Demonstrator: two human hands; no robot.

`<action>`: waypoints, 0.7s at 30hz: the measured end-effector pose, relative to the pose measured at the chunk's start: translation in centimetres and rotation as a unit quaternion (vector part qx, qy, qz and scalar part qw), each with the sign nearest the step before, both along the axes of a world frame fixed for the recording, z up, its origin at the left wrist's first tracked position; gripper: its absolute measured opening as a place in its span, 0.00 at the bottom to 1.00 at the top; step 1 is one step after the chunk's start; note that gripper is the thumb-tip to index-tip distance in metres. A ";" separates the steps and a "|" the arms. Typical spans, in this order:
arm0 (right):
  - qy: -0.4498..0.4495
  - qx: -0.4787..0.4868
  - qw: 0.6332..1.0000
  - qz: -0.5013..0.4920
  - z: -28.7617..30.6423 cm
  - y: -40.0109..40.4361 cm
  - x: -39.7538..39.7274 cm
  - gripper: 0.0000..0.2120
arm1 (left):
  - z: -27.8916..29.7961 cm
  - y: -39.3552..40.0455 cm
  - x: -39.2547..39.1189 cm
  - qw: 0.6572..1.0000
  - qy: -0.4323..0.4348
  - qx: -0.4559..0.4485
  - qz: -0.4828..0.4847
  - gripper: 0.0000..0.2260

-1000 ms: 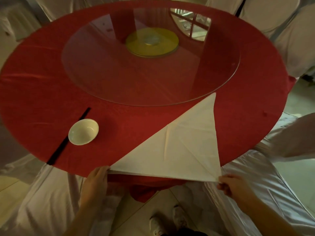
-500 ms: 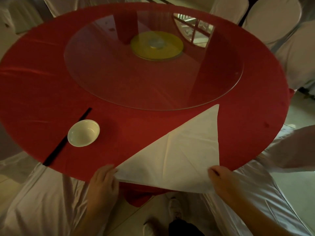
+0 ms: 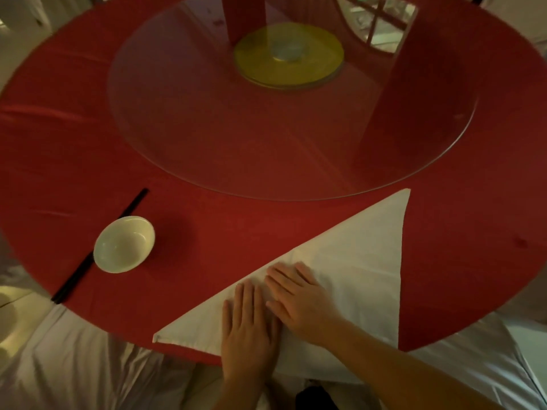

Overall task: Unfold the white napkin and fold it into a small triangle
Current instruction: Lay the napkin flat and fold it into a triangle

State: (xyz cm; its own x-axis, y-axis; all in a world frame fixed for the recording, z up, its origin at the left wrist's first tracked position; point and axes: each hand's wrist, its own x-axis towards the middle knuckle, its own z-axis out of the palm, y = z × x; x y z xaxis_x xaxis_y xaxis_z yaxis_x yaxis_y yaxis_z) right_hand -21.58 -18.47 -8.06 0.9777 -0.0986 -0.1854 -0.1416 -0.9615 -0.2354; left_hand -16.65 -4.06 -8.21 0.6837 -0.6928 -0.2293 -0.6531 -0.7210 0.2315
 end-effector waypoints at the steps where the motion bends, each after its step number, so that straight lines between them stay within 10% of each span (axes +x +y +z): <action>1: 0.003 -0.003 1.000 0.005 -0.3 -0.7 -0.2 0.29 | -0.1 -0.1 0.1 1.000 0.010 0.009 0.010 0.31; 21: 0.005 -0.114 0.970 -0.214 -1.4 -27.1 -1.9 0.43 | 0.6 3.4 2.3 0.952 -0.001 0.020 0.305 0.58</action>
State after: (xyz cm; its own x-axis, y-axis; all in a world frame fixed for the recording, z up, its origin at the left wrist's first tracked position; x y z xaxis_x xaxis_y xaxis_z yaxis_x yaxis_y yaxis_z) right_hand -23.50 -45.62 -9.49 0.8361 -0.5351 -0.1209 -0.5410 -0.8408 -0.0204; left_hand -14.30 -0.70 -7.56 0.9566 -0.1576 -0.2451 -0.1106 -0.9746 0.1950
